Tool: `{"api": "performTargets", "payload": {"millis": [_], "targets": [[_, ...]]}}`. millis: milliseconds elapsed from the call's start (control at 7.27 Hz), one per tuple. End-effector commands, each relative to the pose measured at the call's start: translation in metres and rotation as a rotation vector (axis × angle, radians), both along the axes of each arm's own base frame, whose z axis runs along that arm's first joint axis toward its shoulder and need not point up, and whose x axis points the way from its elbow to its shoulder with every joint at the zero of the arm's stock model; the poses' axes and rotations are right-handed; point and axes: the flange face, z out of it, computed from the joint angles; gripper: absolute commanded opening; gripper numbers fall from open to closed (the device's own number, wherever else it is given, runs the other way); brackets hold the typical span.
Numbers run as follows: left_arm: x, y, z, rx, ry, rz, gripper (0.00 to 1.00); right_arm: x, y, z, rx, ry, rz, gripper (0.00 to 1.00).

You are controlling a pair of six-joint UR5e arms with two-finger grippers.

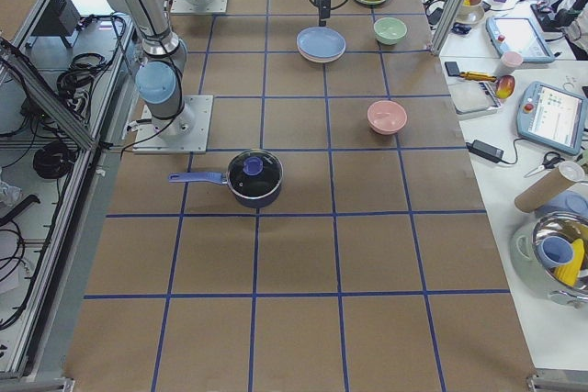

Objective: Stack three plates with pink and blue

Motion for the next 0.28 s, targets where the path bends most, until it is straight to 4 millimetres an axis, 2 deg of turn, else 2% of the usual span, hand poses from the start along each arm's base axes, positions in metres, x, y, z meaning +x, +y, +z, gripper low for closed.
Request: {"api": "performTargets", "payload": {"millis": [0, 138], "targets": [[0.001, -0.0032, 0.0056, -0.03, -0.002, -0.001, 1.0, 0.001, -0.0006, -0.0038, 0.006, -0.008, -0.011, 1.0], [0.0058, -0.0055, 0.0052, -0.039, -0.03, 0.012, 1.0, 0.0008, -0.0006, -0.0038, 0.006, -0.006, -0.011, 1.0]]}}
